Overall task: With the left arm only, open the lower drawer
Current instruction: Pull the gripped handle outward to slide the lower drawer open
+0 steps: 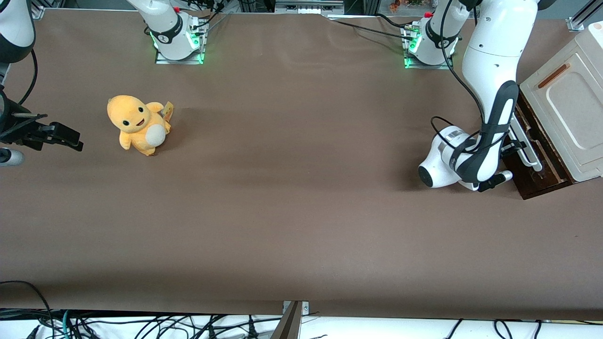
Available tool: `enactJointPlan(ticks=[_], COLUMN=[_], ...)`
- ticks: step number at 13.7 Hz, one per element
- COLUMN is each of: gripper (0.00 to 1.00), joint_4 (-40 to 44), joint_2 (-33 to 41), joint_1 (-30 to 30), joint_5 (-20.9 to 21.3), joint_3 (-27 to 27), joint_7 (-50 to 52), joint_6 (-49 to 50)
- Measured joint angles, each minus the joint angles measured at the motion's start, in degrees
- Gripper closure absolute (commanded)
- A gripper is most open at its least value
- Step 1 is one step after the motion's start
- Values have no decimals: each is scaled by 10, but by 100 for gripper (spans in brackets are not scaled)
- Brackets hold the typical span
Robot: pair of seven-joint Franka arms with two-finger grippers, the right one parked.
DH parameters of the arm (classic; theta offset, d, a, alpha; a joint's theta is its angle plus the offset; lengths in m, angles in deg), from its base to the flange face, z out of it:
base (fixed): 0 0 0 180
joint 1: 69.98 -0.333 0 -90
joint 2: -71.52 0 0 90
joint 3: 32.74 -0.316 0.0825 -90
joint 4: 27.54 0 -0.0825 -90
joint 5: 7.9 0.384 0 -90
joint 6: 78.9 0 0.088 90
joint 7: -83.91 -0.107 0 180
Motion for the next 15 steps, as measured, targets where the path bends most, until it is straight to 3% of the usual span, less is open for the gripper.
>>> enactJointPlan(ticks=[15], gripper=[91], joint_4=[23], joint_2=[-1], joint_1=[1], joint_5=[-28], joint_3=[24], joint_7=[-7], joint_6=[24])
